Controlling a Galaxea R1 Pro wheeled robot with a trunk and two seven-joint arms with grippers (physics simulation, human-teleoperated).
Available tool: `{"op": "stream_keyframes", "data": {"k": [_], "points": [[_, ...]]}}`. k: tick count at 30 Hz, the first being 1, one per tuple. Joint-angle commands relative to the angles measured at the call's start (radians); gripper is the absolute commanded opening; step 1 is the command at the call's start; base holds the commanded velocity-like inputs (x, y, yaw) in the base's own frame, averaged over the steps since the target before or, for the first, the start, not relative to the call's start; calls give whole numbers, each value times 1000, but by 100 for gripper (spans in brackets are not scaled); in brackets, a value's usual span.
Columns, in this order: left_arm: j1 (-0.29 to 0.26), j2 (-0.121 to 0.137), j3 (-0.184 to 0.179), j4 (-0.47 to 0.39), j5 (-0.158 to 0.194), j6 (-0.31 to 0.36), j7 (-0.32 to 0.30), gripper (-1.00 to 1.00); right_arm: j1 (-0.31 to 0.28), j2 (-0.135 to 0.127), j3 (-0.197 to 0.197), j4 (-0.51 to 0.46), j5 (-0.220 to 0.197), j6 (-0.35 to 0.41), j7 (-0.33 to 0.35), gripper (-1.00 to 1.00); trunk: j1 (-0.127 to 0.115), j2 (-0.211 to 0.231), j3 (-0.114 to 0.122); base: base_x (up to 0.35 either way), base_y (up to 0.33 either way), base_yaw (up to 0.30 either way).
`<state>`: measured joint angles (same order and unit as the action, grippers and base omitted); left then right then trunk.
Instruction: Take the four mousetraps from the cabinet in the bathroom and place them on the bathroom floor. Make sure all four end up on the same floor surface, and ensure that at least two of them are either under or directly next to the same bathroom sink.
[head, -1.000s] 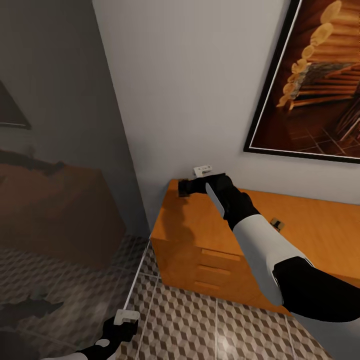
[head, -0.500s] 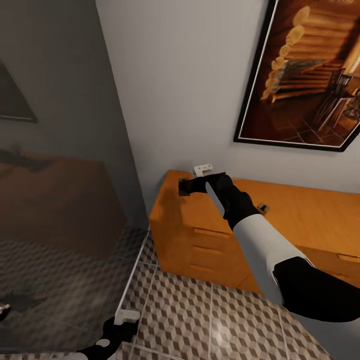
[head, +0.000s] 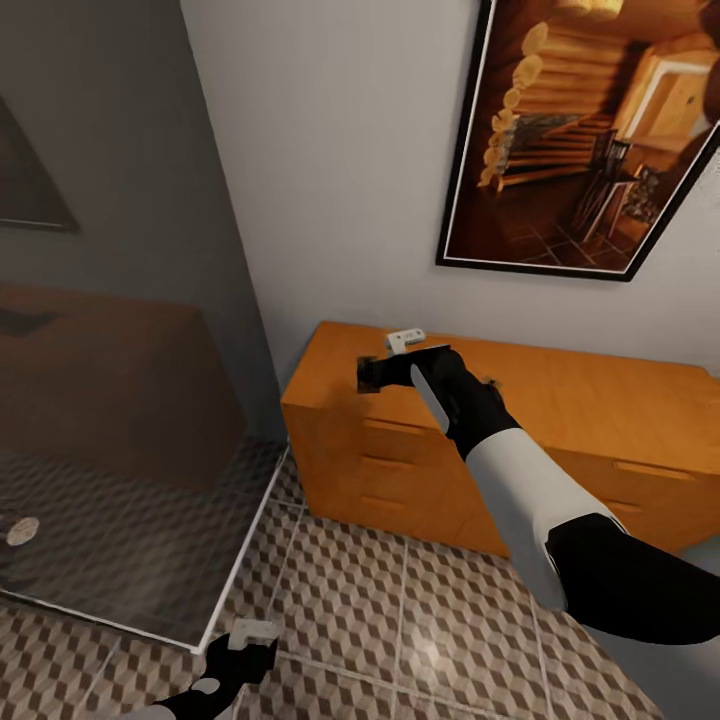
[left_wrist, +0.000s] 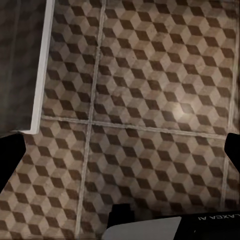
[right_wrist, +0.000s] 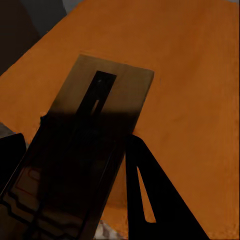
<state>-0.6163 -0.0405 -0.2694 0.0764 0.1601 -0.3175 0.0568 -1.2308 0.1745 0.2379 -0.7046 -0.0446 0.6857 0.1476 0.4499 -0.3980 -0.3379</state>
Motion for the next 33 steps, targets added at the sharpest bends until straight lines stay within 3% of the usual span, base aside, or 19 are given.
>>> {"op": "stream_keyframes", "data": {"k": [1,17,23,33], "points": [[-2,-1,-9,5,9,-8,1,100,-1,0,1,0,-4,4,-5,-100,0,-2,-2,-264,-211,0],[-2,-1,-8,5,9,-8,1,100,-1,0,2,9,-6,1,-26,-100,0,-2,-2,-252,-217,0],[-2,-1,-9,5,9,-8,1,100,-1,0,2,12,-6,0,-26,-100,0,-2,-2,-112,-62,0],[-2,-1,-8,5,9,-8,1,100,-1,0,3,27,-6,-3,-26,-100,0,-2,-2,-303,-5,0]]}}
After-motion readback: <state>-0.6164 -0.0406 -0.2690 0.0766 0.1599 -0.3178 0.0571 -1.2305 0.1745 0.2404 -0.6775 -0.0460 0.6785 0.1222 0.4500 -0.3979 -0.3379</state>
